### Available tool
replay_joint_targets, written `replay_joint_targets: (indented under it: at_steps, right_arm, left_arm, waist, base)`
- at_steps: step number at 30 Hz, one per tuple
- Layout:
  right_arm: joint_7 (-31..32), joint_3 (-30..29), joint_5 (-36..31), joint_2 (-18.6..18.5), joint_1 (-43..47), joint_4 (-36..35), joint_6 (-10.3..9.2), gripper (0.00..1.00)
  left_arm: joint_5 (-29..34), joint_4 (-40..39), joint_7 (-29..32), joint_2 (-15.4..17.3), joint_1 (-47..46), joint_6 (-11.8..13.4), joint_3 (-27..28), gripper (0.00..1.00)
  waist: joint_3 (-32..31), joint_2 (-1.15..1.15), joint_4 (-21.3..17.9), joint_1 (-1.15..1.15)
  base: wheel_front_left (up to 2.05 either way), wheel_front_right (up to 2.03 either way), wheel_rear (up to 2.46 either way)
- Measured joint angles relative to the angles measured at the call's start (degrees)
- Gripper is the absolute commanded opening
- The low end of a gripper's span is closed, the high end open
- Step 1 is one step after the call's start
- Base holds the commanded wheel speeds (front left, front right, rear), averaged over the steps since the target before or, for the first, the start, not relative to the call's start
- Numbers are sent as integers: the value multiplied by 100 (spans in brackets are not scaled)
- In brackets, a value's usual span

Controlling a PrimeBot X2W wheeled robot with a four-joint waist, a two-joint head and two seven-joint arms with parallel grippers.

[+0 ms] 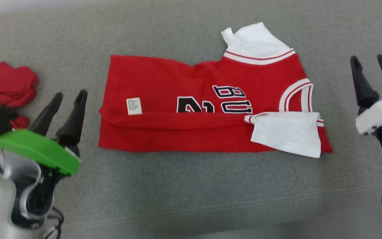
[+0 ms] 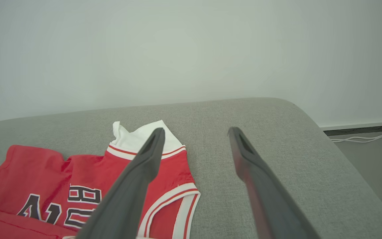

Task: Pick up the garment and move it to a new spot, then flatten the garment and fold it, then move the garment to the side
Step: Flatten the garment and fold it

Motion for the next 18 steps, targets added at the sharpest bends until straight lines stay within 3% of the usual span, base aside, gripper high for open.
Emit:
replay_joint_targets:
  at_steps: [6, 11, 18]
  right_arm:
    - [845, 182, 327, -81, -788, 426, 277, 100]
    - [1447, 434, 341, -250, -1450, 637, 488, 100]
    - [1827, 478, 310, -330, -2417, 721, 619, 100]
  left_arm:
    - [-1355, 207, 991, -274, -984, -19, 131, 100]
    - [-1636, 534, 1679, -168, -1788, 221, 327, 100]
    - [-1864, 961, 2477, -31, -2720, 386, 452, 100]
  waist:
    - [482, 0, 13, 0]
    - [890, 0, 17, 0]
    - [1464, 0, -5, 1]
  base:
    - [0, 0, 0]
    - [0, 0, 0]
    - [0, 0, 0]
